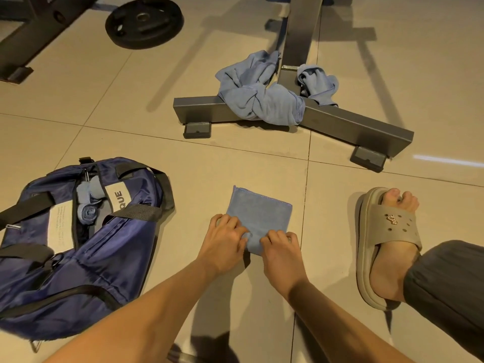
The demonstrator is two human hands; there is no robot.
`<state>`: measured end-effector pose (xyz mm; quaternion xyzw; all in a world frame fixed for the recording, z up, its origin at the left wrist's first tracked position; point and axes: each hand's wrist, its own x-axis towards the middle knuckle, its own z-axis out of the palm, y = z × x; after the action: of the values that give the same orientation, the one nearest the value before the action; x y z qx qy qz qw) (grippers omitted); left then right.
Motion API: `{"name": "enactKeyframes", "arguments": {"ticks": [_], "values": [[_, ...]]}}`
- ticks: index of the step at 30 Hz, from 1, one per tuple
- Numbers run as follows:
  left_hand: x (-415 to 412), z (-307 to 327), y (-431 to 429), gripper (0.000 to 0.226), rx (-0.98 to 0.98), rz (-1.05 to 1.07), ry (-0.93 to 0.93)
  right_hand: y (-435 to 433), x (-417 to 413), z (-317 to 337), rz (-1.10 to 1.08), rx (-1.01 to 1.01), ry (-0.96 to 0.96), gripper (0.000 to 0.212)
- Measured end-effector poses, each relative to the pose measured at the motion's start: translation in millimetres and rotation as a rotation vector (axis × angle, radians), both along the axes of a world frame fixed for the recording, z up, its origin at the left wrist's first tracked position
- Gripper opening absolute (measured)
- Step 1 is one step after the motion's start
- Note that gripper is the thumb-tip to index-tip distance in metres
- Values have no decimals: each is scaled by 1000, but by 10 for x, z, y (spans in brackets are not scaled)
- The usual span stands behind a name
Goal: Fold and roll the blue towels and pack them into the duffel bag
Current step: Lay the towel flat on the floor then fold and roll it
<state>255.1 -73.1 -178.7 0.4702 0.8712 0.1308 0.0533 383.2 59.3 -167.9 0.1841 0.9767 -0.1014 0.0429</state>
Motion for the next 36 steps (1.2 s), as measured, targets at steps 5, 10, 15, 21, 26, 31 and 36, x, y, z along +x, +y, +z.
{"name": "enactKeyframes", "arguments": {"ticks": [5, 10, 15, 21, 26, 31, 36], "values": [[-64, -75, -108, 18, 11, -113, 49, 156, -193, 46, -54, -62, -49, 32], [-165, -118, 64, 19, 19, 9, -14, 137, -249, 65, -39, -61, 3, 14], [-239, -87, 199, 27, 16, 62, -121, 199, -272, 5, -39, -37, -5, 19], [-254, 4, 127, 17, 55, 15, 12, 466, -458, -7, -103, -182, -77, 13], [-342, -106, 275, 17, 52, 54, 23, 421, -448, 31, -72, -93, 51, 10], [-490, -42, 518, 30, 93, 104, -113, 502, -424, -80, -89, -36, -10, 28], [-421, 24, 486, 13, 137, 46, 19, 649, -607, -28, -84, -120, -90, 20]]}}
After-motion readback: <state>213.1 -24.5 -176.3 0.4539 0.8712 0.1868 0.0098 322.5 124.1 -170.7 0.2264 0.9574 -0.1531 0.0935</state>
